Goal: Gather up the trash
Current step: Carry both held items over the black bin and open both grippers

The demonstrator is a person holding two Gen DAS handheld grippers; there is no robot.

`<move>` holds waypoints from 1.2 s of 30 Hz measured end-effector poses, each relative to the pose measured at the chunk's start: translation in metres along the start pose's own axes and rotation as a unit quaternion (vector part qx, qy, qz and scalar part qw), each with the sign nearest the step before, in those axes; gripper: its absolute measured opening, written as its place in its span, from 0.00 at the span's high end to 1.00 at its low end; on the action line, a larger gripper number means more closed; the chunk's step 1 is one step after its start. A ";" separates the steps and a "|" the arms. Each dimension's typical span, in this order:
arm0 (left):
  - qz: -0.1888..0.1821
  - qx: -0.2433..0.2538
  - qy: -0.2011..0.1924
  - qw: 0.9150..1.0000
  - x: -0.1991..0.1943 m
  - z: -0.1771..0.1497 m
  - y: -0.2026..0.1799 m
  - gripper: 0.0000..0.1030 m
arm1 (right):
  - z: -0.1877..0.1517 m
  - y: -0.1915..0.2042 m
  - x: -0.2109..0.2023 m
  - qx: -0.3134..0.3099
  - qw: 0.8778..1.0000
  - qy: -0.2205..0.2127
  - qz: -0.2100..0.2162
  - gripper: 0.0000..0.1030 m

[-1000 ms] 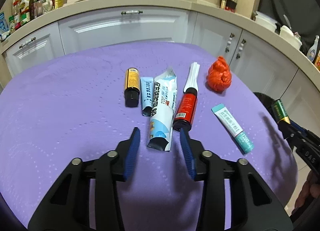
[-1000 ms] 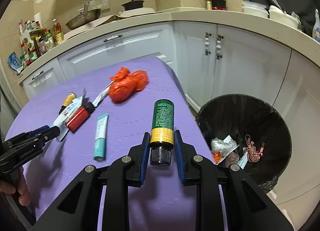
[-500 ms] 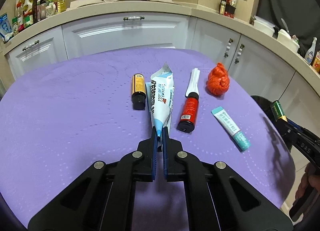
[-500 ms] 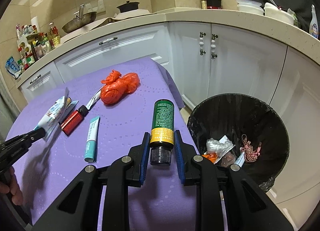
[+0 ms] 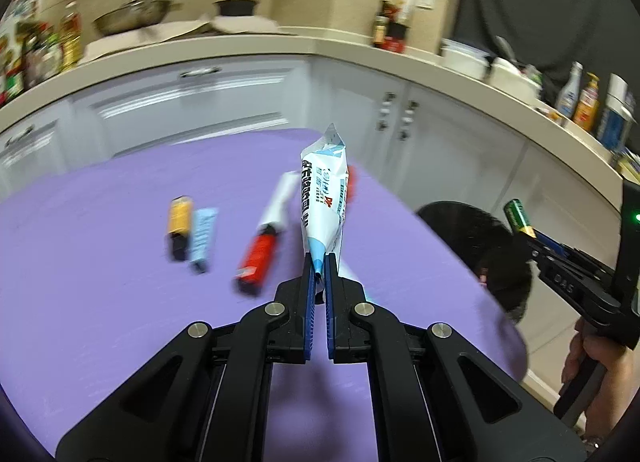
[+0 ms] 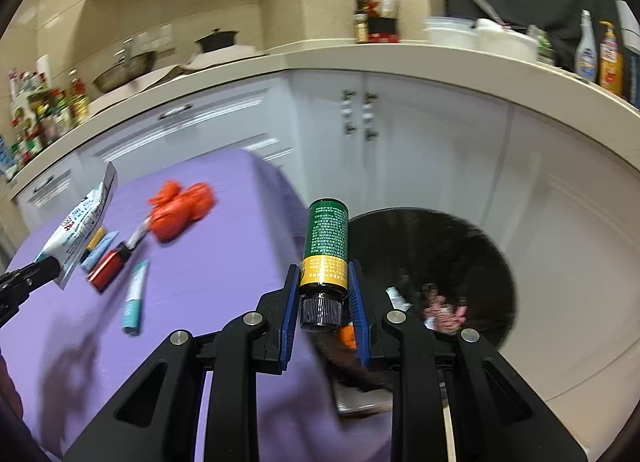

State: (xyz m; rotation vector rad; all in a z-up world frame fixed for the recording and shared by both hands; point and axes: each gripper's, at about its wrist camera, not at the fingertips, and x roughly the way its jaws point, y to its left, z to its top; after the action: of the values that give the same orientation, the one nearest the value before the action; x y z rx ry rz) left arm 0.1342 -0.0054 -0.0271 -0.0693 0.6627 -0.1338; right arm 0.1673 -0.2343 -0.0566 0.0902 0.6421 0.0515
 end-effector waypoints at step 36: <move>-0.075 0.086 0.046 0.992 0.115 0.032 -0.142 0.60 | -0.002 -0.106 0.051 0.085 0.995 0.007 -0.051 0.53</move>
State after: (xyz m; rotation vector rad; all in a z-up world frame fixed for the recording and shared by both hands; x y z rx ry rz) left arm 0.2291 -0.1618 -0.0565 0.0542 0.7347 -0.3397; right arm 0.2093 -0.3356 -0.0990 0.2222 0.6629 -0.1016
